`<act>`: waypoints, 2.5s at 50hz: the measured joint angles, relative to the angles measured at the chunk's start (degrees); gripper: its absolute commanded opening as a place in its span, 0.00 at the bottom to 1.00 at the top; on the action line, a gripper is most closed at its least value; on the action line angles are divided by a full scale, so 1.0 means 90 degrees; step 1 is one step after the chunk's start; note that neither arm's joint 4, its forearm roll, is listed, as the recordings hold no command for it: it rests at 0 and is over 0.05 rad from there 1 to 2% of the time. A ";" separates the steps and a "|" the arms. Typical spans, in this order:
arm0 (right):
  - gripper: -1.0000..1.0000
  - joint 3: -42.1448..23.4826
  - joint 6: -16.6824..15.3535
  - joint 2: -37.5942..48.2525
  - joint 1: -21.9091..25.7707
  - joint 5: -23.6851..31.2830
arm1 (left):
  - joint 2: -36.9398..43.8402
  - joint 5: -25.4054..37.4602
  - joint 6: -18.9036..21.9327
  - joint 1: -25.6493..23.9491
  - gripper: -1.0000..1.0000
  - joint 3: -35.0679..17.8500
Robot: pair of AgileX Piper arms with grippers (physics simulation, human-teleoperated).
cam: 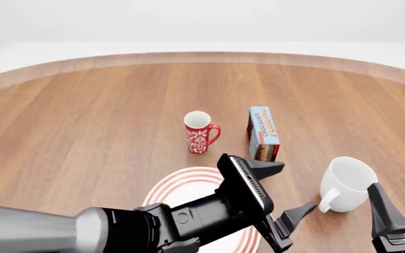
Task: Pick up the white mug and put it on the plate, and put the chocolate pudding to the right of the plate.
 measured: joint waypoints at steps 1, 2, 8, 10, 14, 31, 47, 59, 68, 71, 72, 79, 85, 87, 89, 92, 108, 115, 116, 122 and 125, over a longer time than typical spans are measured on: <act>1.00 0.0001 0.0000 0.0000 0.0002 0.0000 | 0.0034 -0.0011 -0.0011 0.0003 1.00 -0.0017; 1.00 0.0002 0.0001 0.0000 0.0004 0.0000 | 0.0066 -0.0021 -0.0021 0.0006 1.00 -0.0033; 1.00 0.0008 0.0004 0.0000 0.0013 -0.0001 | 0.0259 -0.0063 -0.0078 0.0010 1.00 -0.0148; 1.00 0.0011 0.0005 0.0000 0.0016 -0.0002 | 0.0319 -0.0074 -0.0096 0.0012 1.00 -0.0188; 1.00 0.0017 0.0005 -0.0001 0.0020 -0.0003 | 0.0434 -0.0096 -0.0128 0.0017 1.00 -0.0264; 1.00 0.0010 0.0019 -0.0005 0.0022 0.0009 | 0.0902 -0.0133 -0.0227 0.0032 1.00 -0.0582; 1.00 -0.0006 0.0042 -0.0008 0.0007 0.0026 | 0.1312 -0.0064 -0.0275 0.0049 1.00 -0.0914; 1.00 0.0008 0.0050 -0.0004 0.0002 0.0015 | 0.1550 0.0040 -0.0282 0.0063 1.00 -0.1195; 1.00 0.0006 0.0061 0.0001 0.0003 0.0008 | 0.1674 0.0117 -0.0289 0.0086 1.00 -0.1396; 1.00 -0.0001 0.0068 0.0000 0.0004 0.0011 | 0.1734 0.0136 -0.0287 0.0080 1.00 -0.1457; 1.00 -0.0004 0.0070 -0.0001 0.0004 0.0011 | 0.1756 0.0142 -0.0287 0.0077 1.00 -0.1477; 1.00 -0.0013 0.0083 -0.0002 0.0005 0.0011 | 0.1897 0.0194 -0.0283 0.0048 1.00 -0.1623; 1.00 -0.0015 0.0091 -0.0002 0.0007 0.0008 | 0.2009 0.0221 -0.0294 0.0020 1.00 -0.1729; 1.00 -0.0016 0.0094 -0.0002 0.0008 0.0007 | 0.2047 0.0226 -0.0301 0.0009 1.00 -0.1761; 1.00 -0.0017 0.0097 -0.0002 0.0008 0.0008 | 0.2087 0.0230 -0.0310 0.0001 1.00 -0.1794; 1.00 -0.0021 0.0101 -0.0002 0.0008 0.0010 | 0.2148 0.0237 -0.0323 -0.0004 1.00 -0.1844; 1.00 -0.0044 0.0121 0.0010 0.0004 0.0012 | 0.2491 0.0328 -0.0349 0.0065 1.00 -0.2150; 1.00 -0.0048 0.0130 0.0013 0.0001 0.0010 | 0.2610 0.0380 -0.0344 0.0102 1.00 -0.2278; 1.00 -0.0049 0.0132 0.0014 0.0001 0.0010 | 0.2625 0.0388 -0.0343 0.0106 1.00 -0.2296; 1.00 -0.0051 0.0141 0.0016 -0.0003 0.0008 | 0.2722 0.0426 -0.0342 0.0125 1.00 -0.2396; 1.00 -0.0053 0.0145 0.0017 -0.0004 0.0007 | 0.2767 0.0444 -0.0343 0.0130 1.00 -0.2441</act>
